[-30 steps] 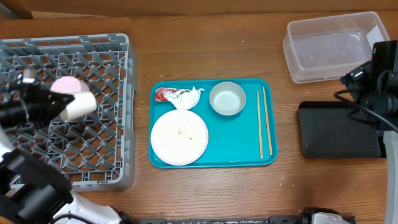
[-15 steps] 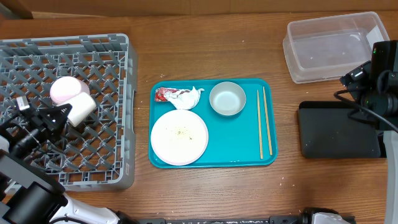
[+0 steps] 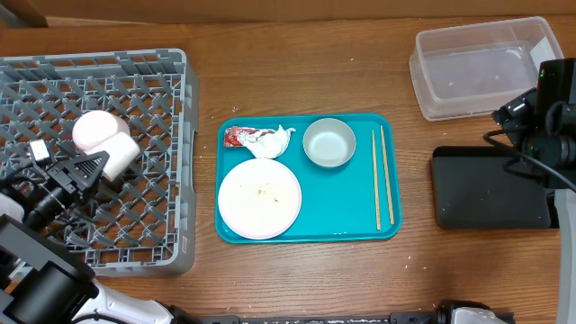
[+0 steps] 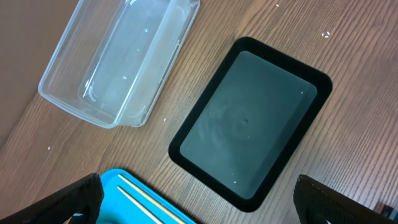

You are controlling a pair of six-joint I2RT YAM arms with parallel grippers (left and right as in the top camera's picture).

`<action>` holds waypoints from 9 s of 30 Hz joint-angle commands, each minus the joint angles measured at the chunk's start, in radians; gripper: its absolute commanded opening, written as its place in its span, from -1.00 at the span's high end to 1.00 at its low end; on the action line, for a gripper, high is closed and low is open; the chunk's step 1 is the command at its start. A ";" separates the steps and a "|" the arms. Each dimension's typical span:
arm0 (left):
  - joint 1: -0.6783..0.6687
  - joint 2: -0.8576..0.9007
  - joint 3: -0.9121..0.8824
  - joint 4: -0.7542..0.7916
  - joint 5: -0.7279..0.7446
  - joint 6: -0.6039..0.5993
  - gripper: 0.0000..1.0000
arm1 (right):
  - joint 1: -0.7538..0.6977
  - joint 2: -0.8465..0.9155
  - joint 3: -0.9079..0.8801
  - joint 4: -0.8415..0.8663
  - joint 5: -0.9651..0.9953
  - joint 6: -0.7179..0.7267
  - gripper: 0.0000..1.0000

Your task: Sort waste into correct bins and load items into the dishwasher

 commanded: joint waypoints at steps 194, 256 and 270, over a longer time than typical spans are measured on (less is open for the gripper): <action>-0.949 0.213 0.444 -0.079 -1.584 -0.480 0.63 | -0.006 0.000 0.008 0.003 0.003 0.005 -0.99; -0.952 0.212 1.089 -0.568 -1.266 -0.241 -0.47 | -0.006 0.000 0.008 0.003 0.003 0.005 -0.99; -1.087 0.213 1.056 -0.665 -0.690 -0.242 -0.59 | -0.006 0.000 0.008 0.003 0.003 0.005 -0.99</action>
